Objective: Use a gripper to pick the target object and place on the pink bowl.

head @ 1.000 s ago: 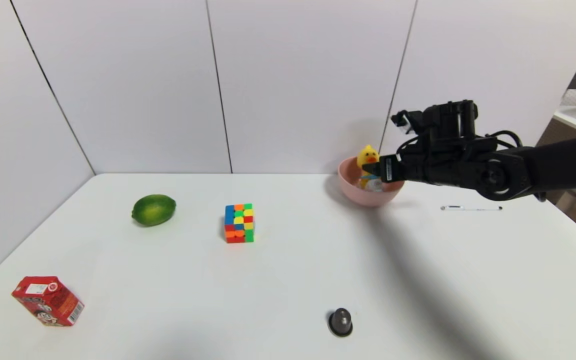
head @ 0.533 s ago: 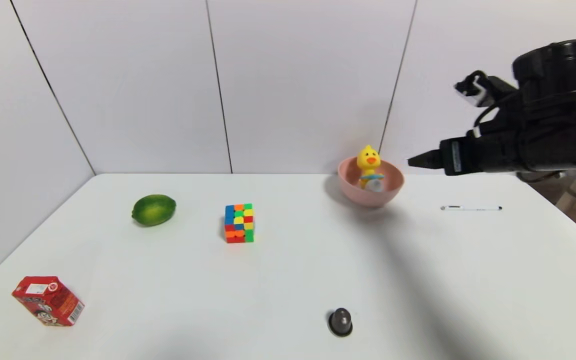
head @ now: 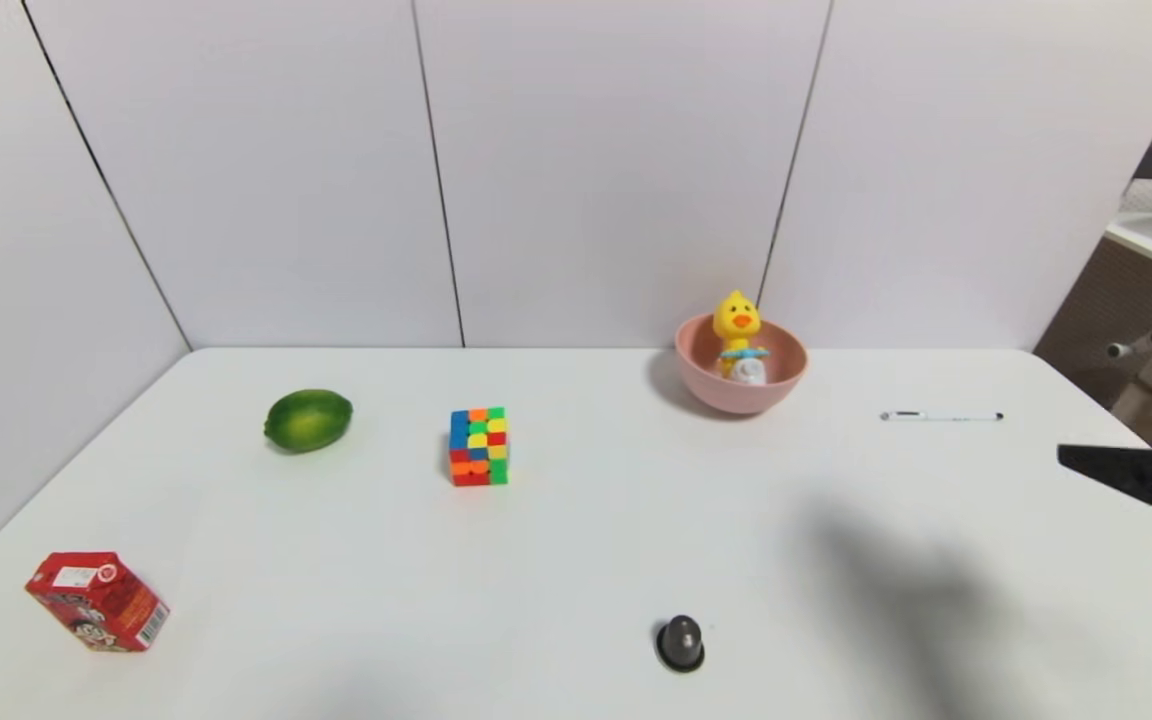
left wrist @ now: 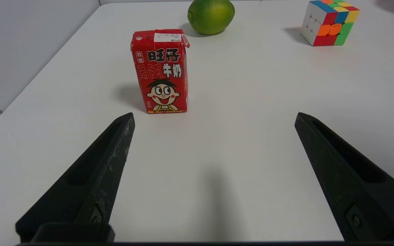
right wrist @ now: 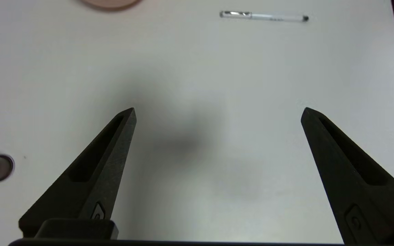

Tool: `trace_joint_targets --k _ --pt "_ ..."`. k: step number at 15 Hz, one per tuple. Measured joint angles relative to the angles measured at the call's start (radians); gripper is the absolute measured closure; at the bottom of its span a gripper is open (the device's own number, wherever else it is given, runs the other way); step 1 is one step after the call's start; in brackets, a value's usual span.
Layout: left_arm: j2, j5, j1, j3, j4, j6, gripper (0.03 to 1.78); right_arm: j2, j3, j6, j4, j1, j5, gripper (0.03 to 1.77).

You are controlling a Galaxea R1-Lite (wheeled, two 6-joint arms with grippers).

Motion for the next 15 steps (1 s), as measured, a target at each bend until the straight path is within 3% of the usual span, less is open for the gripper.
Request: trace_joint_targets --k 6,9,11,15 --pt "0.0 0.0 0.0 0.0 0.0 0.0 0.12 -0.46 0.544 0.006 -0.284 -0.129 0.032 0.11" --pt "0.0 0.0 0.0 0.0 0.0 0.0 0.12 -0.626 0.698 0.001 -0.414 -0.127 0.033 0.11" --pt "0.0 0.0 0.0 0.0 0.0 0.0 0.12 -0.733 0.768 -0.001 -0.41 -0.11 0.039 0.11" --pt "0.0 0.0 0.0 0.0 0.0 0.0 0.12 -0.913 0.807 0.016 -0.271 -0.117 0.101 0.11"
